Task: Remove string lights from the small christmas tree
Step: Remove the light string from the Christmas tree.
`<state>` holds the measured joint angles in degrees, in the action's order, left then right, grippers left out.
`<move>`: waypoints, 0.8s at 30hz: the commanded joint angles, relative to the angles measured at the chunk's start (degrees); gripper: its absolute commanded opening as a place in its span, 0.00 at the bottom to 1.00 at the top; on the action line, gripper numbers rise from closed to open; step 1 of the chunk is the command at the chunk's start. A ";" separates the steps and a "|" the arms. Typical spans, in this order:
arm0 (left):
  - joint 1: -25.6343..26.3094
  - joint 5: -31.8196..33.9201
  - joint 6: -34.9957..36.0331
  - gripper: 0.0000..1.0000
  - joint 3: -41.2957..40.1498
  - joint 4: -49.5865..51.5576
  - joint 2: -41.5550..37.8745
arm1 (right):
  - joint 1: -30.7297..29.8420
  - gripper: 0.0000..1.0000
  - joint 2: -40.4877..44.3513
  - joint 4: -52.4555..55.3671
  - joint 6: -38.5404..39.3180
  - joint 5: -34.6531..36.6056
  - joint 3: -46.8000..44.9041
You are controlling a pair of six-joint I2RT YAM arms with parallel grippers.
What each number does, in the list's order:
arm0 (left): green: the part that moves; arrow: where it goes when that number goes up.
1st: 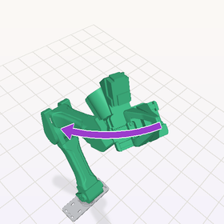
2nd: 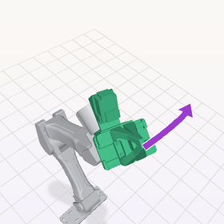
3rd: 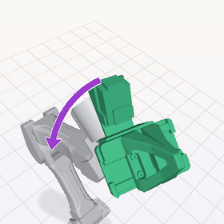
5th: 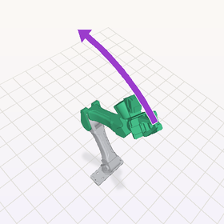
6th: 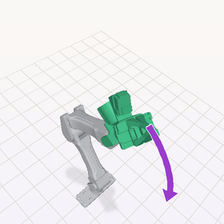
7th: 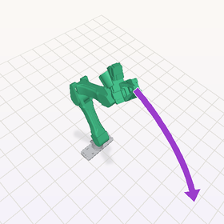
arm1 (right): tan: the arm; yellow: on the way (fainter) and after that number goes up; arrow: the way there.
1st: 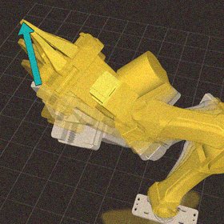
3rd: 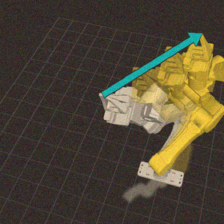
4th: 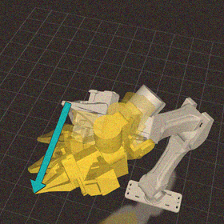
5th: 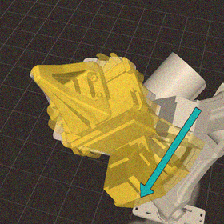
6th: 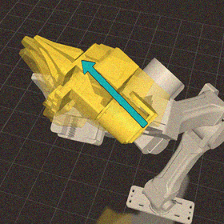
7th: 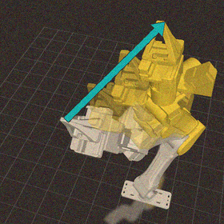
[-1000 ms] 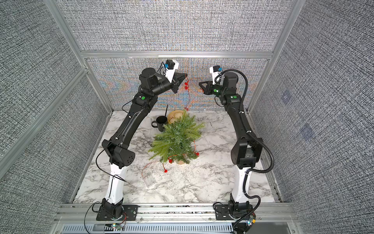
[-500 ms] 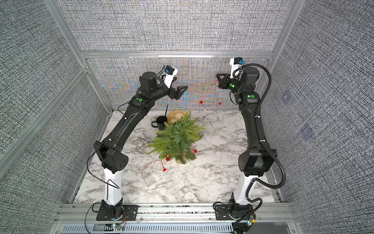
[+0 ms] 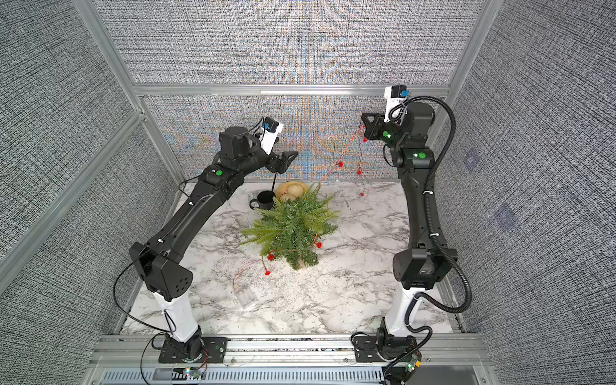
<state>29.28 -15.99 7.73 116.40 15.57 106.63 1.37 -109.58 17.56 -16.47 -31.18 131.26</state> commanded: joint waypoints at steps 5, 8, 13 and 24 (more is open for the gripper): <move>-0.53 1.38 0.58 0.87 -6.23 0.69 -5.70 | -0.87 0.00 -5.46 1.78 0.62 0.51 4.10; -0.54 1.16 0.28 0.87 -8.52 0.96 -7.79 | -2.11 0.00 -7.85 2.19 1.21 3.28 5.49; -0.54 1.03 -0.44 0.86 -12.31 2.47 -11.19 | -4.65 0.00 -17.56 6.10 0.58 3.42 21.34; -0.53 1.14 -3.43 0.84 -22.42 1.61 -18.63 | -7.03 0.00 -14.55 -20.54 -9.32 4.20 13.53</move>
<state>28.80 -14.96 5.41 94.98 18.06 89.49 -4.86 -124.33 7.40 -22.24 -27.07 144.94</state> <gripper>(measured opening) 0.838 0.049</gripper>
